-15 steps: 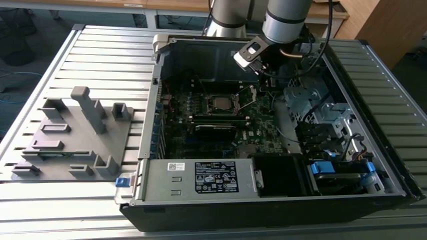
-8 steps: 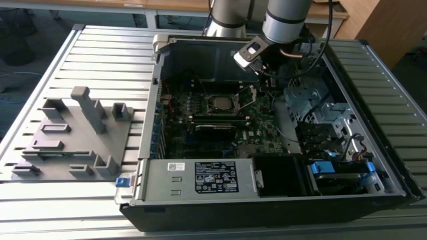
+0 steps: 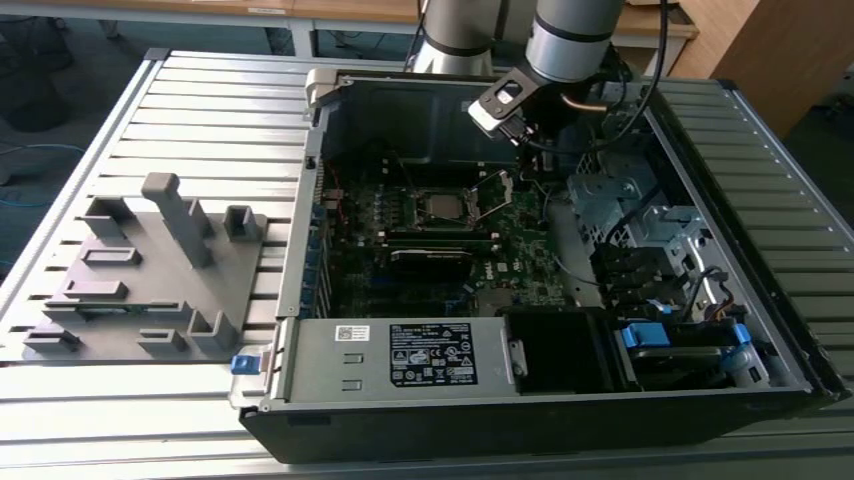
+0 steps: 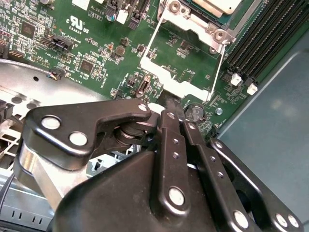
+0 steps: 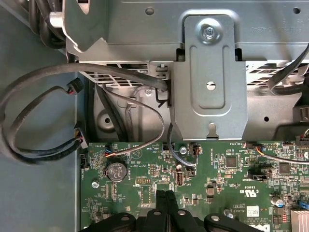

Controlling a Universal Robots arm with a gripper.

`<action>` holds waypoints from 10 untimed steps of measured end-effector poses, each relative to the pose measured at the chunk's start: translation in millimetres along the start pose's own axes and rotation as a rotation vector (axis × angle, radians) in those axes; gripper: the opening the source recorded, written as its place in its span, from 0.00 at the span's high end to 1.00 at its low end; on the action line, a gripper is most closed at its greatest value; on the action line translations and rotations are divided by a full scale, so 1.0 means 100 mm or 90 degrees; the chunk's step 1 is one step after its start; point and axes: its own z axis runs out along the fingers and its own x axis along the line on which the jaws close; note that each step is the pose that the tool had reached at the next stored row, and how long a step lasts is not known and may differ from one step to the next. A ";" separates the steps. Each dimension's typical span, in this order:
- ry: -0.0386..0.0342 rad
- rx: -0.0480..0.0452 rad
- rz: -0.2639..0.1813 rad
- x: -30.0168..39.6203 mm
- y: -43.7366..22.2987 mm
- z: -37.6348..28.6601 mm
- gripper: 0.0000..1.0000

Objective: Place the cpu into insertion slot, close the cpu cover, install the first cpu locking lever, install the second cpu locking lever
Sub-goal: 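Close the cpu cover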

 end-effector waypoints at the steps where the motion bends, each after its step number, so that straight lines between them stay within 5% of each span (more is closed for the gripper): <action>1: 0.0000 0.0000 0.000 0.000 0.000 0.000 0.90; 5: -0.0003 0.0000 0.000 -0.001 -0.012 -0.002 0.90; 10: -0.0001 -0.0047 0.000 -0.004 -0.123 -0.004 0.90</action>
